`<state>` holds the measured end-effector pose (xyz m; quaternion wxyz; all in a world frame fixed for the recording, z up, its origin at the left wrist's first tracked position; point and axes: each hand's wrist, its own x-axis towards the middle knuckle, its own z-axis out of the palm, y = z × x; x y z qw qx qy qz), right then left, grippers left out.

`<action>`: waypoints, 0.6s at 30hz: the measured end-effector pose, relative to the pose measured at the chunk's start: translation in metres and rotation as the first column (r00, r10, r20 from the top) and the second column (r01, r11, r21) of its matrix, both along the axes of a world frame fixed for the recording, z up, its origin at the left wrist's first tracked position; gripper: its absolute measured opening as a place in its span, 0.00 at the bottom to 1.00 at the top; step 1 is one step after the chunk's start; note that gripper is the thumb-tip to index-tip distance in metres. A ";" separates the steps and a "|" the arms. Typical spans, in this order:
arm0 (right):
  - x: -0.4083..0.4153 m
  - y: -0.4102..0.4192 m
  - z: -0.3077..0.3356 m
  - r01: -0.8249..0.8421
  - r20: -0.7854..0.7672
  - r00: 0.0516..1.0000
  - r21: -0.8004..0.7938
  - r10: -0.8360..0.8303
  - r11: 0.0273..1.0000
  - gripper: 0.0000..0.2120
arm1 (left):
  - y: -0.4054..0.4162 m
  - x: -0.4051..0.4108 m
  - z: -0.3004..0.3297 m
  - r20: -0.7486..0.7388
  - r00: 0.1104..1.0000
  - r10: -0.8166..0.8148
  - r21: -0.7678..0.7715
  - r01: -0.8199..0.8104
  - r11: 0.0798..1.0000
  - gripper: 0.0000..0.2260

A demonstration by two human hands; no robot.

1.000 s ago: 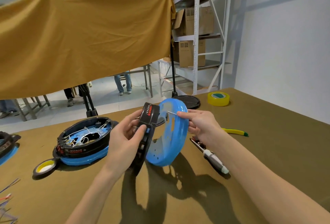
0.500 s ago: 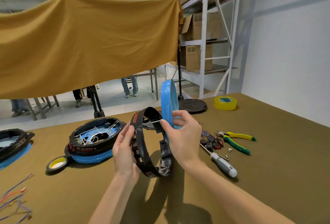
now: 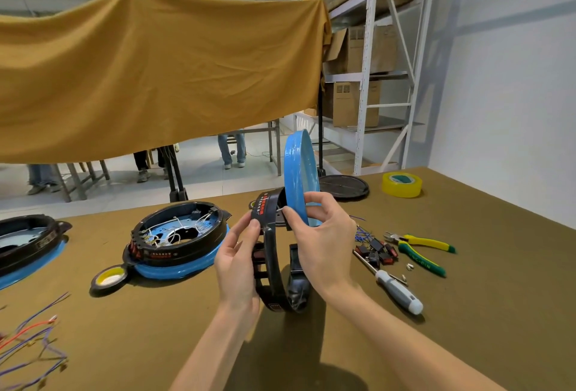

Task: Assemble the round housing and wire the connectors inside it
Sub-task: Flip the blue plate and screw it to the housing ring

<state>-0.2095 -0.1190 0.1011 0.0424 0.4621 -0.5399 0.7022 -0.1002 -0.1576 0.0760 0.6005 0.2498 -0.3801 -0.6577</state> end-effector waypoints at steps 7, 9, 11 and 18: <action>-0.008 0.002 0.000 0.037 -0.002 0.999 -0.012 -0.037 0.999 0.13 | -0.002 0.004 -0.002 -0.015 1.000 0.004 -0.014 -0.005 1.000 0.13; -0.007 0.002 0.001 0.047 0.000 0.999 -0.010 -0.047 0.999 0.14 | -0.002 0.003 -0.002 -0.018 1.000 0.003 -0.020 -0.004 1.000 0.13; -0.006 0.001 0.001 0.052 0.001 0.999 -0.015 -0.052 0.999 0.14 | -0.001 0.002 -0.003 -0.015 1.000 0.004 -0.022 -0.005 1.000 0.13; 0.000 0.002 0.000 0.046 -0.007 0.999 0.015 -0.046 0.999 0.13 | 0.001 -0.002 -0.006 0.084 0.996 0.012 -0.102 -0.004 0.995 0.13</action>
